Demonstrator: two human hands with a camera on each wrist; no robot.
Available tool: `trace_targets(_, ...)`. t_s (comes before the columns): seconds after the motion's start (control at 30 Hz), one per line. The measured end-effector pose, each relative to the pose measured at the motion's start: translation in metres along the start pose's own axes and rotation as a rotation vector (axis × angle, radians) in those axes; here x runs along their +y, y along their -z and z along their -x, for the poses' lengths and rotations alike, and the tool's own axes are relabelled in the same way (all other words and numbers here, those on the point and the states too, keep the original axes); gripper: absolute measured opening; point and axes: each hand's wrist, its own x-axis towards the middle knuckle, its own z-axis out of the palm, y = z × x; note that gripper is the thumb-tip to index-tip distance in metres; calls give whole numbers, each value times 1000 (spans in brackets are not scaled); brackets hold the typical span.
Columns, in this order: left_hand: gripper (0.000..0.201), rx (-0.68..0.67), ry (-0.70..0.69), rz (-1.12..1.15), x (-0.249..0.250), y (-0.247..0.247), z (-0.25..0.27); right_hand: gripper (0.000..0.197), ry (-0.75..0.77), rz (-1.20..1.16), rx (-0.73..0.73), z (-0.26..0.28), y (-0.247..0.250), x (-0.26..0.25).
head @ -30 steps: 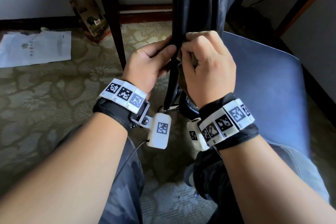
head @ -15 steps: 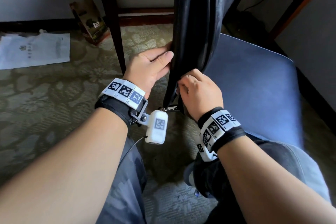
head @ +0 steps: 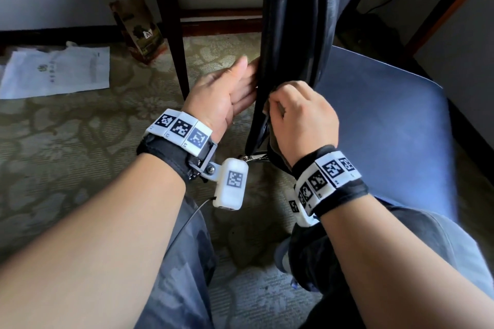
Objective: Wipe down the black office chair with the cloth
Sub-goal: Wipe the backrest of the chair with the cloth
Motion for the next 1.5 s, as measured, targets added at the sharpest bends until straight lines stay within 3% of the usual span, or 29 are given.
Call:
trace_targets(0.2, 18, -21, -19, 86, -5, 5, -3, 13, -52, 11, -211, 13, -12, 10)
trace_targets(0.3, 22, -118, -7, -49, -9, 5, 2, 13, -147, -21, -346, 24, -4, 11)
trace_targets(0.47, 24, -71, -12, -238, -15, 6, 2, 8, -48, -171, 40, 11, 24, 2)
trace_targets(0.57, 24, -48, -23, -190, -17, 6, -1, 10, -7, -124, 53, -1, 16, 0)
trace_targets(0.93, 28, -149, 10, -169, -10, 9, -8, 10, -39, 59, -171, 17, -30, 10)
trace_targets(1.1, 33, -191, 8, -194, -13, 11, -7, 19, -92, 143, -559, 37, -36, 18)
trace_targets(1.17, 33, -183, -7, -204, -16, 13, -8, 18, -114, 54, -495, 39, -27, 16)
trace_targets(1.3, 33, -138, -47, -226, -20, 12, -8, 10, -86, -83, -130, 21, 2, 10)
trace_targets(1.5, 31, -132, -38, -282, -18, 13, -8, 6, -71, -11, -135, 23, -16, 5)
